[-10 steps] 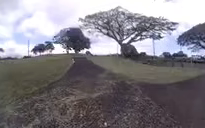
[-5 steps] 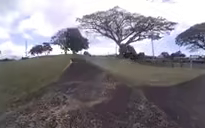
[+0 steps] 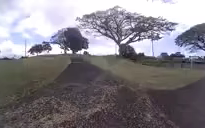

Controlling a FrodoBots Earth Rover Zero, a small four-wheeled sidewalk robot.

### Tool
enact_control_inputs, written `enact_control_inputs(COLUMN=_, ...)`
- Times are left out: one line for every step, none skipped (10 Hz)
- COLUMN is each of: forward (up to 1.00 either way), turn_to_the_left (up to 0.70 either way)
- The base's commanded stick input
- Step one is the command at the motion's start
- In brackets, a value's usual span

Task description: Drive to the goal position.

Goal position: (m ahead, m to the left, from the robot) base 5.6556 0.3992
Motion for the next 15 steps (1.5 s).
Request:
enact_control_inputs(forward=0.50, turn_to_the_left=0.00)
enact_control_inputs(forward=0.50, turn_to_the_left=0.00)
enact_control_inputs(forward=0.50, turn_to_the_left=0.15)
enact_control_inputs(forward=0.50, turn_to_the_left=0.39)
enact_control_inputs(forward=0.50, turn_to_the_left=0.50)
enact_control_inputs(forward=0.50, turn_to_the_left=0.50)
enact_control_inputs(forward=0.50, turn_to_the_left=0.50)
enact_control_inputs(forward=0.50, turn_to_the_left=0.50)
enact_control_inputs(forward=0.50, turn_to_the_left=0.50)
enact_control_inputs(forward=0.50, turn_to_the_left=0.50)
enact_control_inputs(forward=0.50, turn_to_the_left=0.50)
enact_control_inputs(forward=0.50, turn_to_the_left=0.45)
enact_control_inputs(forward=0.50, turn_to_the_left=0.29)
enact_control_inputs(forward=0.50, turn_to_the_left=0.12)
enact_control_inputs(forward=0.50, turn_to_the_left=0.00)
